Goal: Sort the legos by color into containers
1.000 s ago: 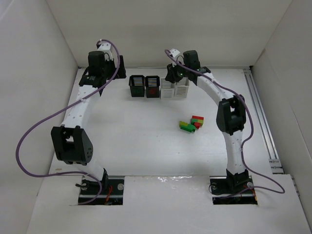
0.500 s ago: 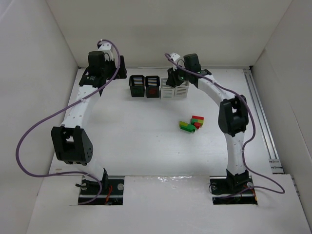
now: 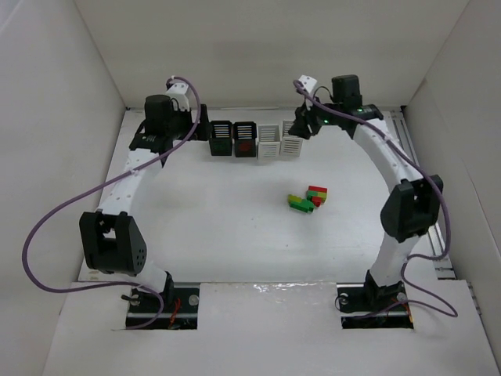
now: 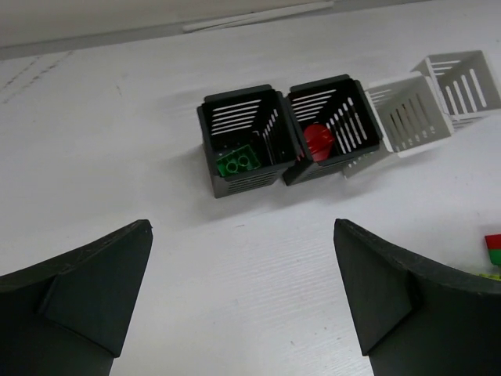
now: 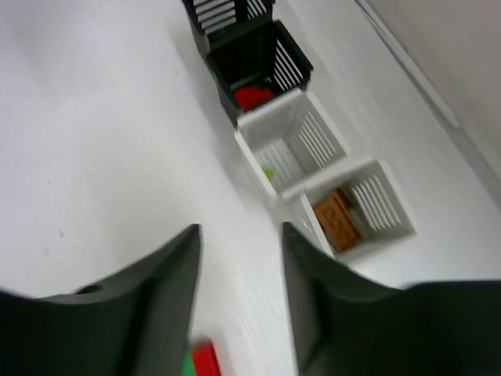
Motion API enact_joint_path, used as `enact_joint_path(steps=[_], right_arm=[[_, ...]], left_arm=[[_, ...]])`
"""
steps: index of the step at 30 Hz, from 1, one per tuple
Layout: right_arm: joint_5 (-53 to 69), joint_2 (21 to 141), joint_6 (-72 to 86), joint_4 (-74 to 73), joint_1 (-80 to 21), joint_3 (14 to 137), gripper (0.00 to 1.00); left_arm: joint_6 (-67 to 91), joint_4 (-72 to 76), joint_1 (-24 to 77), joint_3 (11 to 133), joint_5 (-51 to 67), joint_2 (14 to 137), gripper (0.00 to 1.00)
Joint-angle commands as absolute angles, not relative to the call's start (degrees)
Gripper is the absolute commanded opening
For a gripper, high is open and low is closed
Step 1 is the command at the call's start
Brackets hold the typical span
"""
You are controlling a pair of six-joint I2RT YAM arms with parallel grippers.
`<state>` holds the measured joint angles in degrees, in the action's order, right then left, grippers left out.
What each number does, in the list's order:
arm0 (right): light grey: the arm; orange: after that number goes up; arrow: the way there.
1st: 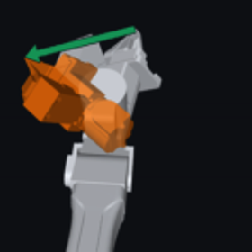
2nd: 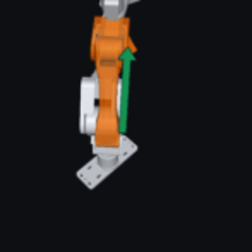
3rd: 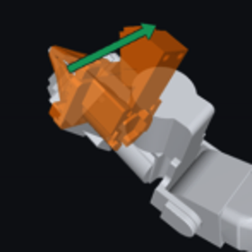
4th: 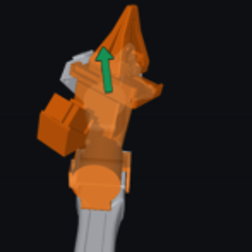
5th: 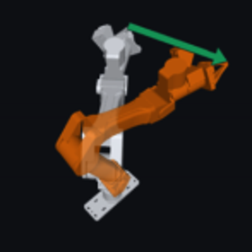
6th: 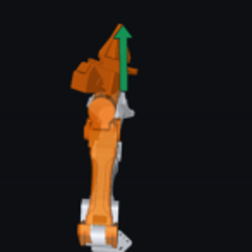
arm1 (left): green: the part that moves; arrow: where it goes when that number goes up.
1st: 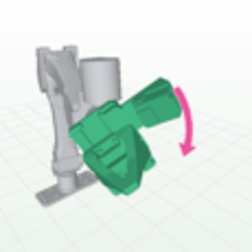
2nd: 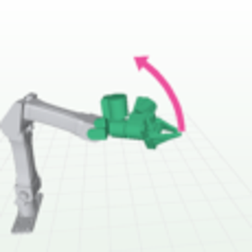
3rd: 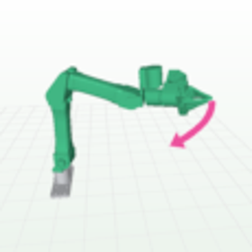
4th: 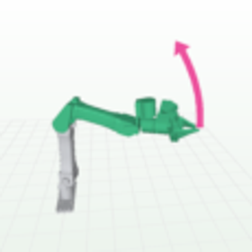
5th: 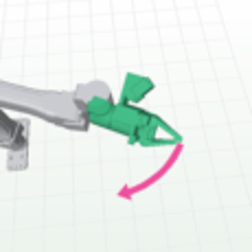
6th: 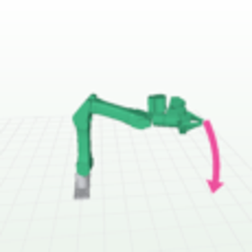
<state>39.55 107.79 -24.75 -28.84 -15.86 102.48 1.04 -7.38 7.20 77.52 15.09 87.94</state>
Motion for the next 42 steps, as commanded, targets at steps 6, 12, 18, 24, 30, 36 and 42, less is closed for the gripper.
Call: enact_joint_path(steps=[6, 12, 18, 24, 30, 36, 42], right_arm=[[39.30, 95.55, -52.20, -52.21, -12.30, 86.60, 0.69], [36.22, 85.70, -49.33, -41.27, -18.10, 66.64, 0.69], [30.15, 83.84, -39.22, -28.14, -23.91, 57.40, 0.69], [23.13, 85.96, -33.31, -18.38, -27.77, 56.87, 0.69], [20.57, 91.40, -31.82, -19.14, -28.83, 59.23, 0.69], [20.57, 94.56, -33.75, -21.70, -26.99, 60.38, 0.69], [19.95, 96.06, -34.97, -23.55, -24.35, 61.61, 0.69]], left_arm=[[0.43, -2.64, 8.53, 74.53, 17.23, 83.85, 1.00], [1.58, -2.11, 8.53, 73.48, 16.00, 83.85, 1.00], [2.11, -2.11, 8.53, 72.95, 16.00, 84.37, 1.00], [2.11, -2.64, 8.53, 72.42, 16.00, 83.85, 1.00], [1.58, -3.16, 8.53, 72.42, 16.00, 83.85, 1.00], [0.44, -3.16, 8.53, 72.95, 14.86, 84.90, 1.00], [0.44, -3.16, 8.53, 73.48, 14.85, 85.43, 1.00]])
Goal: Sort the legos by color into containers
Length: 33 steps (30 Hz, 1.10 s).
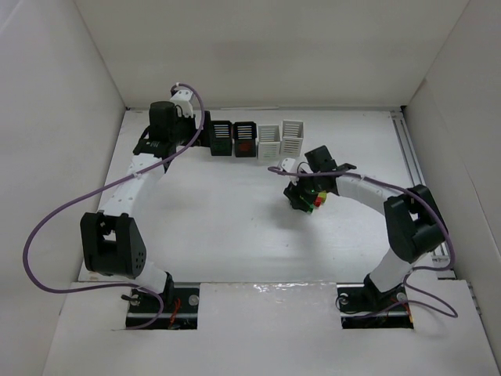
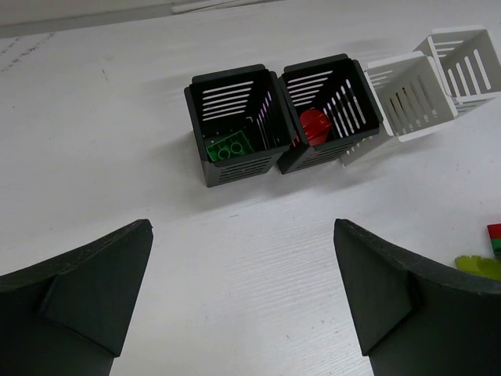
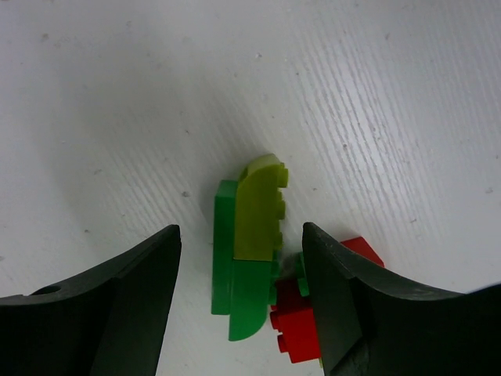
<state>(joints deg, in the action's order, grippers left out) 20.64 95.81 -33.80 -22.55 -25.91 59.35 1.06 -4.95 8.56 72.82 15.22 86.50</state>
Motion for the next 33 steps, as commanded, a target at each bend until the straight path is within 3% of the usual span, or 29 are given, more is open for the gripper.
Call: enact_joint_path(steps=[1, 20, 27, 33], right_arm=[[20.73, 96.06, -34.98, -23.55, -24.35, 61.61, 0.69], [16.27, 96.32, -33.67, -29.62, -26.18, 62.23, 0.65], [14.68, 99.31, -33.13, -30.32, -27.33, 64.86, 0.55], [14.06, 101.34, -33.13, -31.73, -27.86, 65.04, 0.32]], left_arm=[[0.44, -3.16, 8.53, 73.48, 14.85, 85.95, 1.00], [-0.09, -3.16, 8.53, 75.06, 14.85, 87.63, 1.00], [-0.09, -3.16, 8.53, 76.64, 14.85, 88.15, 1.00], [-0.09, -3.16, 8.00, 76.64, 14.33, 88.15, 1.00]])
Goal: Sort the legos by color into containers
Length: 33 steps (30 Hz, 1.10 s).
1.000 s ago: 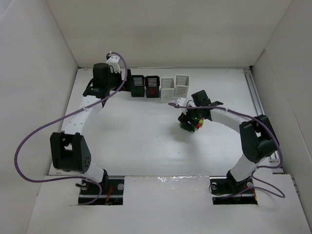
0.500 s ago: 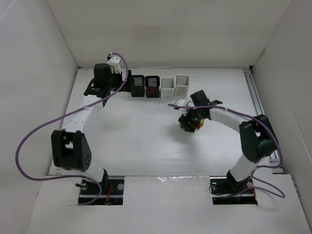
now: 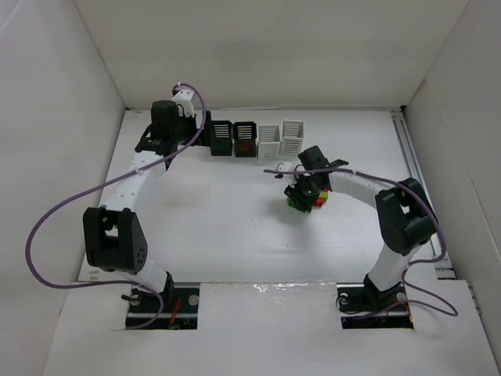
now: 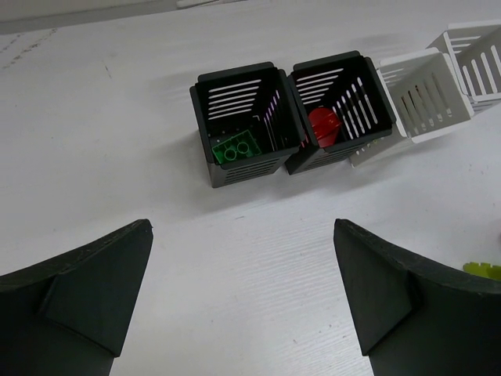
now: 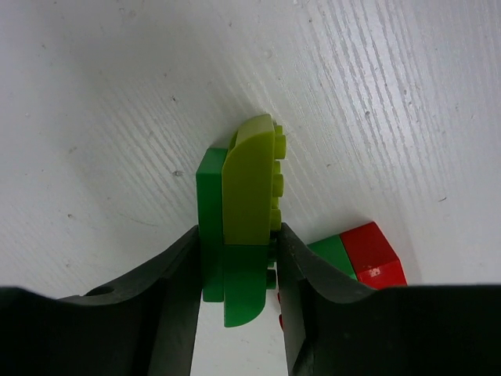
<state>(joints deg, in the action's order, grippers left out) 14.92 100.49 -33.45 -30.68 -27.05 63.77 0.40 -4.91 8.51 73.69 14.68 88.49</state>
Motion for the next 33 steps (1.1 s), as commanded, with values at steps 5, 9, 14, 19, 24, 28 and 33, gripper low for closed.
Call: enact_joint_path(steps=[5, 9, 14, 19, 24, 28, 33], right_arm=[[14.06, 98.01, -33.13, -30.42, -27.25, 64.51, 0.14], [15.38, 92.21, -34.88, -24.80, -26.72, 64.51, 0.09], [16.52, 86.84, -40.42, -14.87, -28.82, 63.11, 0.08], [18.45, 84.81, -47.28, -5.73, -31.55, 62.40, 0.07], [21.36, 82.80, -54.39, 5.43, -32.69, 57.57, 0.06], [19.70, 82.18, -58.00, 14.48, -33.84, 53.97, 0.03], [13.28, 82.18, -61.08, 29.70, -37.44, 49.04, 0.01]], left_arm=[[2.01, -2.55, 6.34, 74.63, 21.59, 87.63, 1.00], [6.49, -0.35, 3.52, 70.41, 38.90, 86.48, 1.00], [11.15, 1.57, 4.12, 68.91, 47.89, 87.10, 0.98], [11.17, 0.62, 6.94, 70.49, 50.70, 87.80, 0.98], [6.95, -6.23, 12.64, 77.51, 47.03, 90.09, 0.93], [5.01, -9.57, 14.67, 79.63, 43.77, 90.79, 0.93], [5.63, -9.05, 15.21, 79.10, 42.10, 90.79, 0.92]])
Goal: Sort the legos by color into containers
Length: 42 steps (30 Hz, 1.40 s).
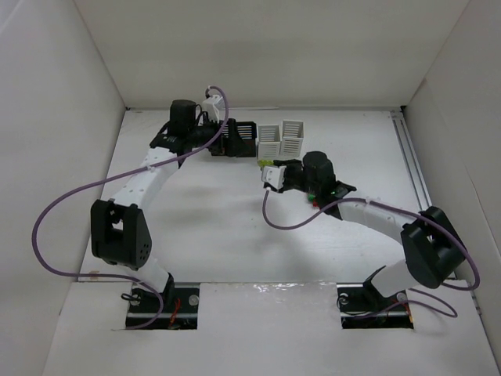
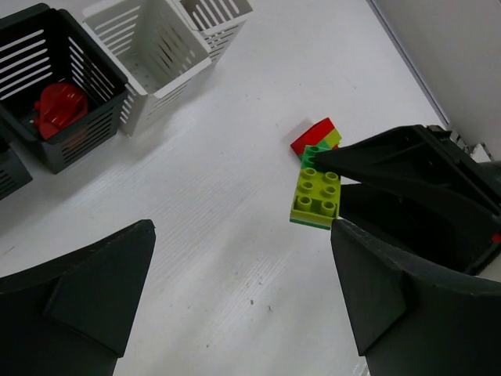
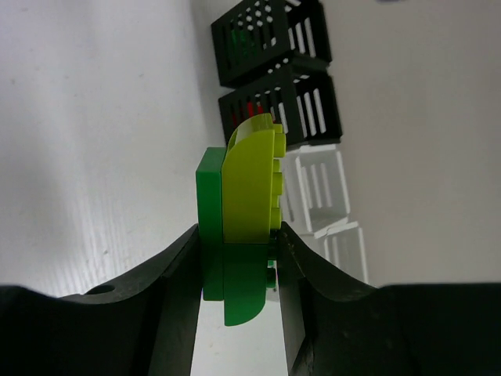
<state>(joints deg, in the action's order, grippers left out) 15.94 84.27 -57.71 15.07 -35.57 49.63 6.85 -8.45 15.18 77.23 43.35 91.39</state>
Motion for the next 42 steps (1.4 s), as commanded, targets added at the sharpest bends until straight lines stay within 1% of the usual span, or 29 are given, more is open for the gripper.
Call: enact_joint_path(steps=[1, 5, 12, 13, 16, 21, 23, 25, 30, 42], right_arm=[[12.58, 82.18, -61.08, 30.49, -37.44, 48.43, 0.01], [11.34, 82.18, -63.27, 36.37, -38.67, 45.97, 0.00], [5.98, 86.21, -67.49, 49.55, -41.13, 42.90, 0.00], [5.98, 86.74, -68.63, 53.66, -41.13, 42.19, 0.00], [4.93, 89.29, -73.12, 61.92, -41.66, 39.21, 0.00], [4.92, 91.85, -77.25, 68.72, -42.19, 37.35, 0.00], [4.31, 93.25, -78.57, 70.66, -42.19, 36.04, 0.00], [4.31, 93.25, -78.57, 71.28, -42.19, 36.04, 0.00], [2.20, 92.20, -78.57, 67.77, -42.71, 36.04, 0.00], [-1.67, 91.58, -78.57, 63.11, -43.76, 37.70, 0.00]], left_arm=[[4.84, -9.05, 15.21, 79.10, 41.14, 90.79, 0.92], [2.64, -11.15, 17.84, 80.67, 37.80, 91.49, 0.92], [-0.17, -13.62, 19.86, 82.44, 37.79, 92.64, 0.92], [-0.18, -13.62, 19.86, 82.44, 37.79, 92.64, 0.92], [-0.70, -12.31, 19.86, 81.83, 37.27, 91.50, 0.91], [-3.59, -11.08, 19.86, 79.99, 38.49, 88.86, 0.91], [-7.54, -11.07, 19.86, 78.93, 39.90, 86.85, 0.92], [-10.01, -11.60, 19.86, 78.40, 41.39, 86.23, 0.95], [-16.78, -21.96, 20.39, 85.60, 44.03, 91.31, 0.95], [-18.81, -23.20, 25.31, 87.71, 39.20, 92.37, 0.95]])
